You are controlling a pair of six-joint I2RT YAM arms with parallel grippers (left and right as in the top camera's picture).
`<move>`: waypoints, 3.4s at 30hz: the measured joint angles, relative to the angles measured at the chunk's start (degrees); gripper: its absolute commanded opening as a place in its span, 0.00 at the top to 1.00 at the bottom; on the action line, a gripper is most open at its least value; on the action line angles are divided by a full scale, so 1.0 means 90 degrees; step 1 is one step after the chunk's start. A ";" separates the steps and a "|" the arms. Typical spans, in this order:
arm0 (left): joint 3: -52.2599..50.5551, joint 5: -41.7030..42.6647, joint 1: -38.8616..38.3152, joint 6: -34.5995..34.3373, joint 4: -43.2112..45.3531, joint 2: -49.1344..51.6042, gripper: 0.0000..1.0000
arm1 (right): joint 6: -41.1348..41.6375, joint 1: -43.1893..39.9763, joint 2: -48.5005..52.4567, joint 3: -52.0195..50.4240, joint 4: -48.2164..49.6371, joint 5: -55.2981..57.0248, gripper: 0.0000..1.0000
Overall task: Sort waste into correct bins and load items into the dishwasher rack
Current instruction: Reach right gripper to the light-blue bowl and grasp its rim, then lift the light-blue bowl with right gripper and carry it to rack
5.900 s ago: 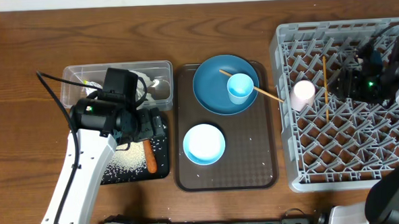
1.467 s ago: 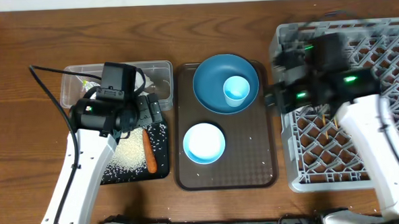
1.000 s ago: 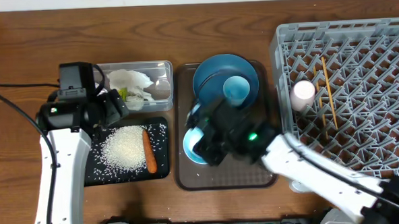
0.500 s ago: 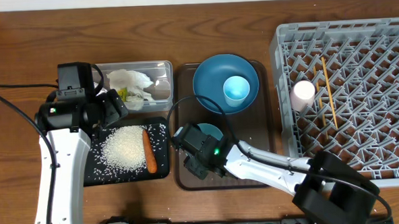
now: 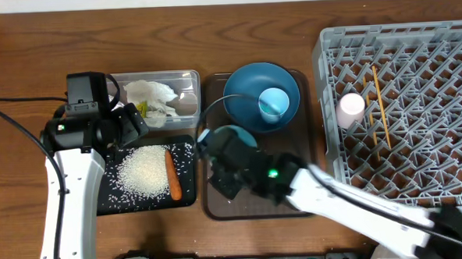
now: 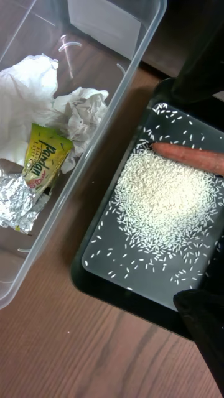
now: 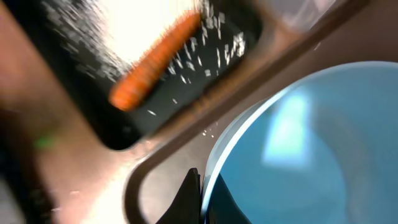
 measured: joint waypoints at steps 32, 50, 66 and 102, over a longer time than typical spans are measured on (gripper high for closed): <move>0.0000 0.0000 0.0000 0.0000 -0.0005 0.0000 0.01 | -0.0012 -0.8799 0.1523 0.0250 0.4481 -0.8983 0.99; 0.0000 0.0000 0.0000 0.0000 0.0000 0.0000 0.01 | 0.0032 -0.9459 0.2900 0.0250 0.5061 -0.9262 0.99; 0.0000 0.0000 0.0000 0.0000 0.0000 0.0000 0.01 | 0.0998 -0.9542 0.2919 0.0255 0.6506 -0.9345 0.99; 0.0000 0.0000 0.0000 0.0000 0.0000 0.0000 0.02 | 0.2601 -1.0333 0.3716 0.0350 0.7711 -0.9109 0.79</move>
